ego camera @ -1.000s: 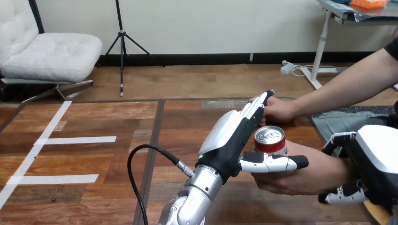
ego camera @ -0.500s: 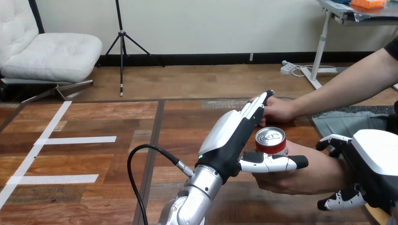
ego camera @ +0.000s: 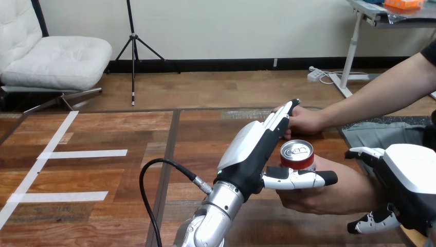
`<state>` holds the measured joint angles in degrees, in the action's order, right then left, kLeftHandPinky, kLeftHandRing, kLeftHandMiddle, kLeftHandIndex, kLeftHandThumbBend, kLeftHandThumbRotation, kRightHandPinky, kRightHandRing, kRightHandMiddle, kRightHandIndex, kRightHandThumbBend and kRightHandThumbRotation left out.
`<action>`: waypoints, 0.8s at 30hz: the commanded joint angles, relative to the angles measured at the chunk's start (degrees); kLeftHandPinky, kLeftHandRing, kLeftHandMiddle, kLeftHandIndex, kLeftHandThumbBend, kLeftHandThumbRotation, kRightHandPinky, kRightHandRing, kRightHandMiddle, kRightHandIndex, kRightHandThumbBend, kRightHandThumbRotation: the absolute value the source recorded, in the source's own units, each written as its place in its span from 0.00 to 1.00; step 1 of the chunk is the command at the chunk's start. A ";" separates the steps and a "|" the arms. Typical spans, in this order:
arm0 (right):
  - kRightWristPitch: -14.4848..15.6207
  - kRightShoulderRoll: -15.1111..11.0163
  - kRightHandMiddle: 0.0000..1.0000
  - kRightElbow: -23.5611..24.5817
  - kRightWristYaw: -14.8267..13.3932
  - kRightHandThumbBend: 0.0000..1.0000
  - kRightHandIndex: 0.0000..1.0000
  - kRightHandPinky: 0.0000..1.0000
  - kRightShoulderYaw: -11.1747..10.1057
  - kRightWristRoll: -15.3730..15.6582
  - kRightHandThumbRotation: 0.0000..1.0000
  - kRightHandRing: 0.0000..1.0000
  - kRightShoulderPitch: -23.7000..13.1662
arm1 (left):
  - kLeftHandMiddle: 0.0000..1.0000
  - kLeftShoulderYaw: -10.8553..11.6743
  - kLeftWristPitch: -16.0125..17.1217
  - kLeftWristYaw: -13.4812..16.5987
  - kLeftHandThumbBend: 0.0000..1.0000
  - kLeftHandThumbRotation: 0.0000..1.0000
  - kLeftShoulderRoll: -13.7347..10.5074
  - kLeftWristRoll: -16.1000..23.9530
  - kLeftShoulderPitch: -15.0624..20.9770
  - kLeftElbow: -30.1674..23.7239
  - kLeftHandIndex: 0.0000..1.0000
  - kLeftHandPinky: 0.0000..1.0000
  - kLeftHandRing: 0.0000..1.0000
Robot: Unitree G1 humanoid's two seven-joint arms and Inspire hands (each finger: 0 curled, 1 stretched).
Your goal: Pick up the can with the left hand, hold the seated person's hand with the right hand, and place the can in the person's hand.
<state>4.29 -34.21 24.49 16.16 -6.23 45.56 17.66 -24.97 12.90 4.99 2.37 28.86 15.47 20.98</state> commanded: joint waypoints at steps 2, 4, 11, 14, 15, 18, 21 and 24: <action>-1.04 -1.34 0.87 1.35 -0.22 0.99 0.83 0.79 -0.43 0.17 0.00 0.87 -2.00 | 1.00 0.40 0.67 0.70 1.00 0.51 -0.38 0.24 2.10 -0.65 1.00 1.00 1.00; -1.13 -1.22 0.87 1.29 -0.41 0.99 0.83 0.79 -0.45 0.19 0.00 0.87 -2.01 | 1.00 0.38 0.64 0.73 1.00 0.51 -0.42 0.33 2.13 -0.65 1.00 1.00 1.00; -1.24 -0.98 0.87 1.07 -0.71 0.99 0.83 0.78 -0.46 0.32 0.00 0.87 -2.17 | 1.00 0.40 0.31 0.63 1.00 0.51 -0.46 0.44 2.19 -0.72 1.00 1.00 1.00; -1.29 -0.99 0.87 1.03 -0.70 0.99 0.83 0.78 -0.45 0.37 0.00 0.87 -2.21 | 1.00 0.44 0.31 0.71 1.00 0.51 -0.44 0.44 2.22 -0.68 1.00 1.00 1.00; -1.32 -1.00 0.87 1.01 -0.69 0.99 0.83 0.78 -0.45 0.38 0.00 0.87 -2.22 | 1.00 0.44 0.30 0.73 1.00 0.51 -0.43 0.45 2.24 -0.67 1.00 1.00 1.00; -1.53 -1.16 0.87 0.90 -0.64 0.99 0.83 0.78 -0.48 0.34 0.00 0.87 -2.26 | 1.00 0.48 0.23 0.73 1.00 0.51 -0.44 0.45 2.26 -0.67 1.00 1.00 1.00; -1.55 -1.15 0.87 0.92 -0.59 0.98 0.83 0.78 -0.50 0.41 0.00 0.87 -2.25 | 1.00 0.49 0.27 0.77 1.00 0.51 -0.50 0.51 2.27 -0.73 1.00 1.00 1.00; -1.58 -1.03 0.87 0.84 -0.72 0.98 0.83 0.79 -0.51 0.37 0.00 0.87 -2.29 | 1.00 0.62 0.42 0.82 1.00 0.51 -0.54 0.38 2.24 -0.75 1.00 1.00 1.00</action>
<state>3.30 -34.21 24.49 16.14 -6.22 45.62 17.67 -24.96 12.90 4.99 2.35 28.90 15.47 20.98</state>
